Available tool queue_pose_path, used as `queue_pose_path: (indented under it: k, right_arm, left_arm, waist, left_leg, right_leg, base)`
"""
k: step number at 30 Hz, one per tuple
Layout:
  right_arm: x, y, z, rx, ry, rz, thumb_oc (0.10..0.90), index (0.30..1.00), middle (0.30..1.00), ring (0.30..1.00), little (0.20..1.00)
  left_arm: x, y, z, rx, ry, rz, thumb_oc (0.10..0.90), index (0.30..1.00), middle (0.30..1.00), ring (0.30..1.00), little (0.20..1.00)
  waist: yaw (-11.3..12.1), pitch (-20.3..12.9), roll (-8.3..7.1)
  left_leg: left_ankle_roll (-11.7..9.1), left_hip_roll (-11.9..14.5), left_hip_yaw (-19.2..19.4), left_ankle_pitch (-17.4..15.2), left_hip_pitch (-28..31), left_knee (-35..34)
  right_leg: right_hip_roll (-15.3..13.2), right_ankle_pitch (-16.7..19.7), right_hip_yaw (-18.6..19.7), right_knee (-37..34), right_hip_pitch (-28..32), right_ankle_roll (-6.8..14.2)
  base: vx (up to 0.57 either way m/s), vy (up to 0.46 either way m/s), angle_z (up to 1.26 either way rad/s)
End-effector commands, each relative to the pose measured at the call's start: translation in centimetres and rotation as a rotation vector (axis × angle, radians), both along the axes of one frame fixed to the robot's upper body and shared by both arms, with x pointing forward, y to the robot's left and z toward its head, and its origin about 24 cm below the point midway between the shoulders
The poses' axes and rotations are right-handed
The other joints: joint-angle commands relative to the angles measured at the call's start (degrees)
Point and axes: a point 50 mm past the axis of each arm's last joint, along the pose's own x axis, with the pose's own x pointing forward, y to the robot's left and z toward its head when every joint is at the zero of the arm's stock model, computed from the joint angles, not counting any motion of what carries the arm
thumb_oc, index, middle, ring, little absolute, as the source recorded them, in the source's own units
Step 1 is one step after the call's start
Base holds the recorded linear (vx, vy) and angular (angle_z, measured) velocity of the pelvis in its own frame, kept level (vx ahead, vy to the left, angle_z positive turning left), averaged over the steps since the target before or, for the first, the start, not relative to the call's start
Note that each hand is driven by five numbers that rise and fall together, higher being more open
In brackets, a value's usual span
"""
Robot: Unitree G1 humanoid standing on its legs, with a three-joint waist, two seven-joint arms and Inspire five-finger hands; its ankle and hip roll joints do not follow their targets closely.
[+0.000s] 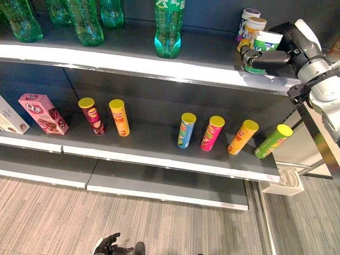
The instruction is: Put the goods on the table back onto the shelves and tidy them up.
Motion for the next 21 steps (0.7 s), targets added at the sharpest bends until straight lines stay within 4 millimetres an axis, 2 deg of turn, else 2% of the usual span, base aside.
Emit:
queue_pose_path:
  k: [1, 5, 6, 7, 16, 21]
  right_arm:
    - [-1.7, 1.0, 8.4, -0.029, -0.276, -0.01, 0.4, 0.3, 0.3, 0.3, 0.3]
    - [-1.5, 1.1, 8.2, -0.038, -0.269, -0.015, 0.4, 0.3, 0.3, 0.3, 0.3]
    - [-1.5, 1.1, 8.2, -0.037, -0.269, -0.015, 0.507, 0.46, 0.46, 0.46, 0.46]
    - [-1.5, 0.9, 8.2, -0.016, -0.273, -0.014, 0.8, 0.9, 0.9, 0.9, 0.9]
    - [-2.0, 0.9, 8.6, 0.018, -0.308, 0.001, 0.8, 0.9, 0.9, 0.9, 0.9]
    - [-3.8, 0.4, 10.0, 0.058, -0.413, 0.024, 0.8, 0.9, 0.9, 0.9, 0.9]
  left_arm:
    - [1.3, 1.1, 0.7, 0.055, -0.039, -0.072, 0.8, 0.9, 0.9, 0.9, 0.9]
    - [1.4, 1.1, 0.7, 0.054, -0.044, -0.068, 0.8, 0.9, 0.9, 0.9, 0.9]
    - [1.4, 1.1, 0.7, 0.053, -0.045, -0.067, 0.8, 0.9, 0.9, 0.9, 0.9]
    - [1.3, 1.0, 0.7, 0.052, -0.042, -0.062, 0.8, 0.9, 0.9, 0.9, 0.9]
    - [1.2, 1.0, 0.6, 0.049, -0.033, -0.058, 0.8, 0.9, 0.9, 0.9, 0.9]
    - [1.1, 1.0, 0.6, 0.047, -0.032, -0.044, 0.8, 0.9, 0.9, 0.9, 0.9]
  waist:
    - [2.15, -1.3, -1.28]
    - [2.13, -1.24, -1.3]
    - [2.1, -1.24, -1.32]
    - [2.07, -1.25, -1.38]
    - [1.84, -1.3, -1.54]
    - [1.38, -1.35, -1.63]
  left_leg:
    - [-2.43, 2.22, 1.31, -6.9, 3.85, 0.24]
    - [-2.35, 2.23, 1.01, -6.96, 3.86, 0.24]
    - [-2.34, 2.21, 0.98, -6.97, 3.89, 0.24]
    - [-2.37, 2.22, 1.08, -7.02, 3.99, 0.24]
    - [-2.36, 2.35, 1.29, -7.21, 4.37, 0.24]
    - [-2.34, 2.4, 1.52, -7.4, 4.57, 0.24]
  right_leg:
    - [-0.82, -1.28, -2.11, 0.77, 1.96, 2.62]
    - [-0.79, -1.3, -2.08, 0.79, 2.01, 2.56]
    - [-0.76, -1.33, -2.08, 0.77, 2.04, 2.54]
    - [-0.73, -1.32, -2.18, 0.77, 2.13, 2.51]
    - [-0.65, -1.44, -2.0, 0.77, 2.23, 2.52]
    - [-0.66, -1.4, -1.87, 0.77, 2.26, 2.61]
  base:
    - [0.0, 0.0, 0.0]
    - [0.0, 0.0, 0.0]
    - [0.0, 0.0, 0.0]
    - [0.0, 0.0, 0.0]
    - [0.0, 0.0, 0.0]
    - [0.0, 0.0, 0.0]
